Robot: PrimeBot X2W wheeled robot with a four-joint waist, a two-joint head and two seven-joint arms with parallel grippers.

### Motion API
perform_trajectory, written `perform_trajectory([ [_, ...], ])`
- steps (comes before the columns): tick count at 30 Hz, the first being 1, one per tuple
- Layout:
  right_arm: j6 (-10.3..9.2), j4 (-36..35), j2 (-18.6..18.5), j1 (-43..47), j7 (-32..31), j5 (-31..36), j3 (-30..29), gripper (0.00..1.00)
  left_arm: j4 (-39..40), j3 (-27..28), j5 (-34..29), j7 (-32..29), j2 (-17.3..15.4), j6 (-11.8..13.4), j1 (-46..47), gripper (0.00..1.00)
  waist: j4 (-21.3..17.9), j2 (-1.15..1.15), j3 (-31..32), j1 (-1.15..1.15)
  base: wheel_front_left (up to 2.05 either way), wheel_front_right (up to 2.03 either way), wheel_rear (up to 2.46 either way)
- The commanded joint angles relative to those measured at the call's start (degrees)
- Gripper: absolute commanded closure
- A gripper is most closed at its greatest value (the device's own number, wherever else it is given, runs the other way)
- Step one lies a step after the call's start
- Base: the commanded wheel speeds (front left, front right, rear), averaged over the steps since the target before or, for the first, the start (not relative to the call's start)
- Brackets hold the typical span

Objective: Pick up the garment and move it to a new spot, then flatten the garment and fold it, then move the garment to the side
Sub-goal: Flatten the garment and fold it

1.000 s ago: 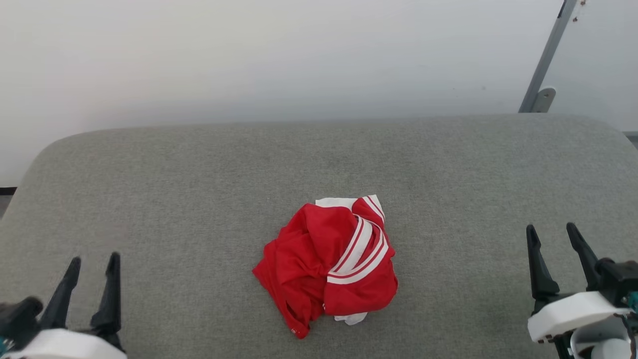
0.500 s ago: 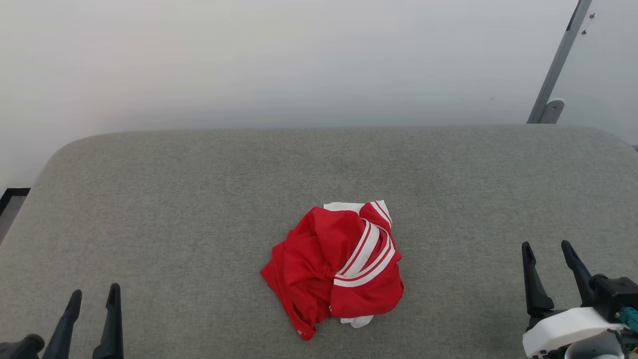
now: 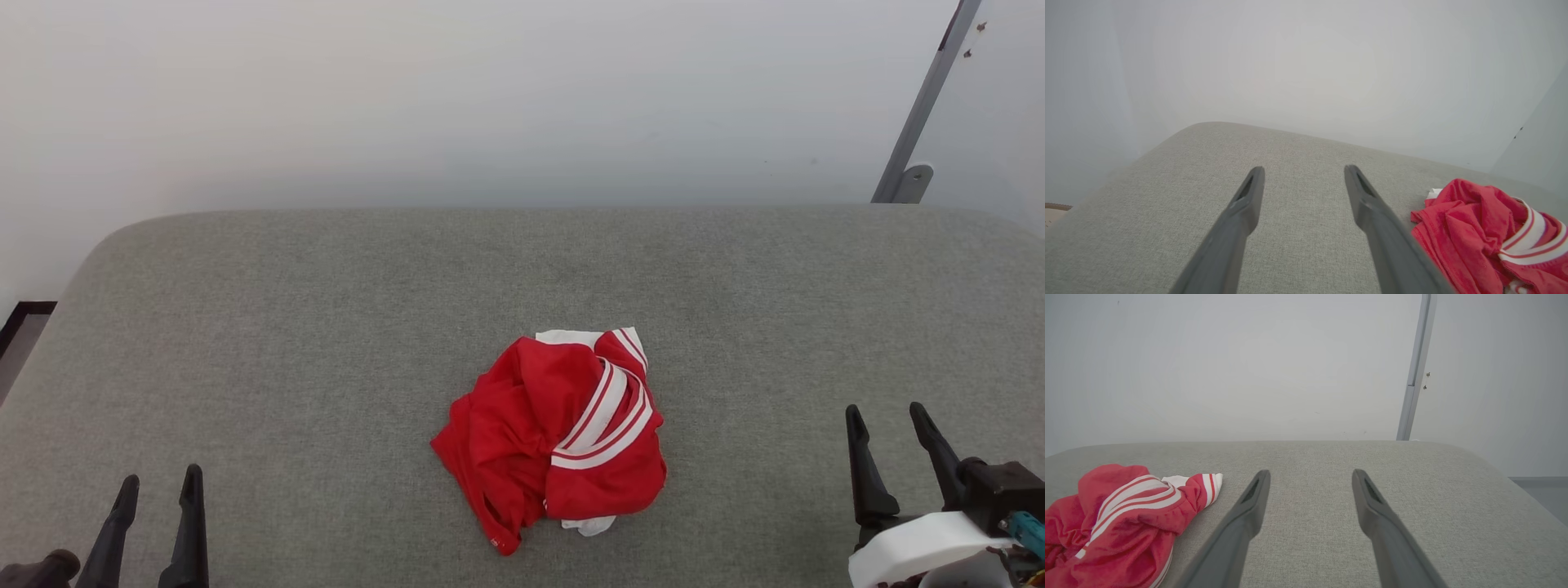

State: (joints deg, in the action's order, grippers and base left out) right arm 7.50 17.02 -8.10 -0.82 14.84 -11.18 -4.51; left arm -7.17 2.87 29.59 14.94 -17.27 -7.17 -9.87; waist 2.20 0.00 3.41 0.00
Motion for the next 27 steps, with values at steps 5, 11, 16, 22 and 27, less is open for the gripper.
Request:
perform_trajectory([
  [5,-0.02,0.17,0.04,-0.70,0.14,-0.78,1.72,0.00,0.71,0.12,0.31,0.37,0.45,-0.29,-0.27,0.00,0.17,0.00,-0.34,0.00,0.00,0.00,0.00],
  [11,-0.02,0.87,-0.91,-3.09,-1.98,-2.44,6.55,0.00,1.26,-0.90,0.92,0.37,0.94,-0.30,0.08,0.00,1.19,0.00,-0.91,0.00,0.00,0.00,0.00],
  [16,-0.02,2.22,-2.45,-6.39,-5.71,-4.52,13.71,0.00,1.72,-2.49,0.80,0.36,0.94,-0.31,1.11,0.00,2.86,0.00,-1.54,0.00,0.00,0.00,0.00],
  [22,-0.02,4.90,-4.42,-10.27,-11.82,-7.24,21.38,0.00,1.84,-4.77,1.27,0.36,0.77,-0.31,2.27,0.00,5.34,0.00,-2.46,0.00,0.00,0.00,0.00],
  [27,-0.02,9.98,-6.65,-15.66,-21.57,-8.27,27.43,0.00,1.58,-7.42,2.40,0.36,0.27,-0.32,4.37,0.00,8.39,0.00,-4.70,0.00,0.00,0.00,0.00],
])
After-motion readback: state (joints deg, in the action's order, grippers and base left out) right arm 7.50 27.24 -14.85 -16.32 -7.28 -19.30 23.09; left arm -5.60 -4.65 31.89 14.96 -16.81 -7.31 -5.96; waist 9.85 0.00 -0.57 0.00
